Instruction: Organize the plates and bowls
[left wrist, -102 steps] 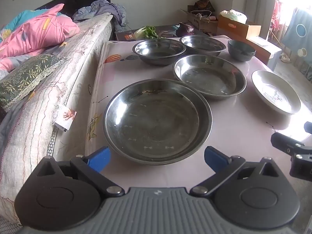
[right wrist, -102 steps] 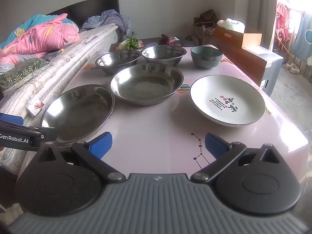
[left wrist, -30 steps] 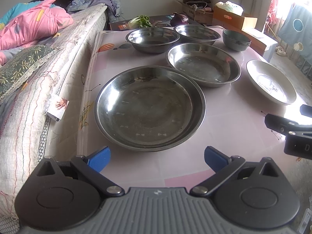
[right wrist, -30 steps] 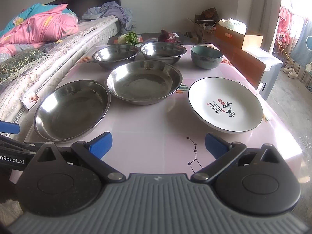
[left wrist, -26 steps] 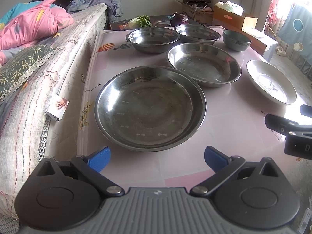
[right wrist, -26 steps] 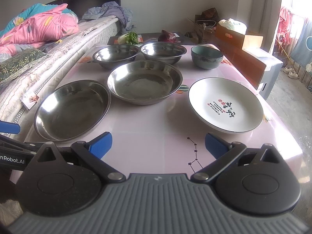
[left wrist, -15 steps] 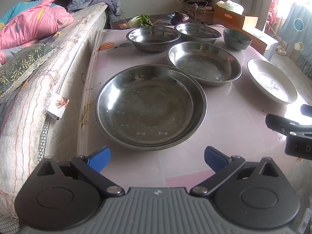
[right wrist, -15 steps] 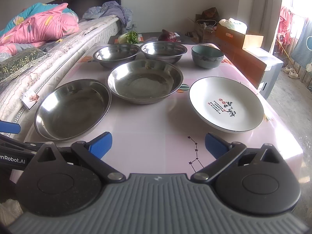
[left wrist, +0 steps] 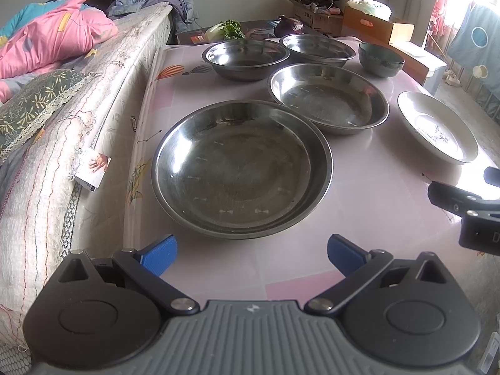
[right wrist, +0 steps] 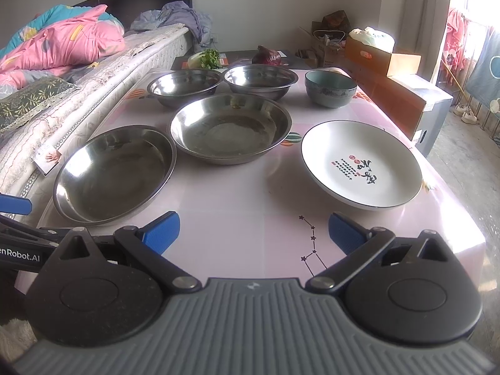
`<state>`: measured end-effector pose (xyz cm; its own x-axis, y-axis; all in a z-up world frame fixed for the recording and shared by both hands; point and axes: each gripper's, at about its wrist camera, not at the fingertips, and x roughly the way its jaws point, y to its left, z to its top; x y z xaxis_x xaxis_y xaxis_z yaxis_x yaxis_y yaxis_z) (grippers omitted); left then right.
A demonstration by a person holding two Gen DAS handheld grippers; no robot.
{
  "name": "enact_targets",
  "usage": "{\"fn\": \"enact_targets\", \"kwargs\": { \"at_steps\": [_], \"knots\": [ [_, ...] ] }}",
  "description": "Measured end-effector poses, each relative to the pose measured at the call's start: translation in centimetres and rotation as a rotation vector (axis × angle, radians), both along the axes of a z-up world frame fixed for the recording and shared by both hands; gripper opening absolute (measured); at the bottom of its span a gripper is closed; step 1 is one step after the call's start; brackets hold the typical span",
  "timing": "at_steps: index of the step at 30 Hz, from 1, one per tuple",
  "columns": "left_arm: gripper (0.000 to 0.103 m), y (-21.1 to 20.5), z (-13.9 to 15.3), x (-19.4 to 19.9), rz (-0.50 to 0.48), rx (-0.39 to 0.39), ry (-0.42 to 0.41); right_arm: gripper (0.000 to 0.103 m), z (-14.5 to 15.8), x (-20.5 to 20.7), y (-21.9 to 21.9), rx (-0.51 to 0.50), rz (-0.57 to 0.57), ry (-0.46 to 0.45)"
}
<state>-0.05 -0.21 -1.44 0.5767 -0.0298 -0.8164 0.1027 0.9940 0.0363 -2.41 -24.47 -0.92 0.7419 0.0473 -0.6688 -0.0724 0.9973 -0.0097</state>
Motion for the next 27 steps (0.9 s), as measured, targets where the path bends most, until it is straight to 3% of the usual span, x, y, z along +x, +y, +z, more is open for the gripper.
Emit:
{"fn": "enact_targets", "kwargs": {
  "at_steps": [11, 20, 24, 27],
  "knots": [
    [0.103, 0.3, 0.5, 1.0, 0.002, 0.003, -0.014, 0.102, 0.4, 0.4, -0.1, -0.012, -0.004, -0.021],
    [0.103, 1.5, 2.5, 4.1, 0.031, -0.012, -0.069, 0.102, 2.1, 2.6, 0.2, -0.174, -0.014, -0.059],
    [0.103, 2.2, 3.4, 5.6, 0.039, -0.015, -0.105, 0.102, 4.0, 3.9, -0.5, -0.119, 0.012, -0.106],
    [0.103, 2.8, 4.2, 6.9, 0.030, -0.021, -0.132, 0.102, 5.9, 4.9, -1.1, -0.010, 0.067, -0.156]
  ]
}}
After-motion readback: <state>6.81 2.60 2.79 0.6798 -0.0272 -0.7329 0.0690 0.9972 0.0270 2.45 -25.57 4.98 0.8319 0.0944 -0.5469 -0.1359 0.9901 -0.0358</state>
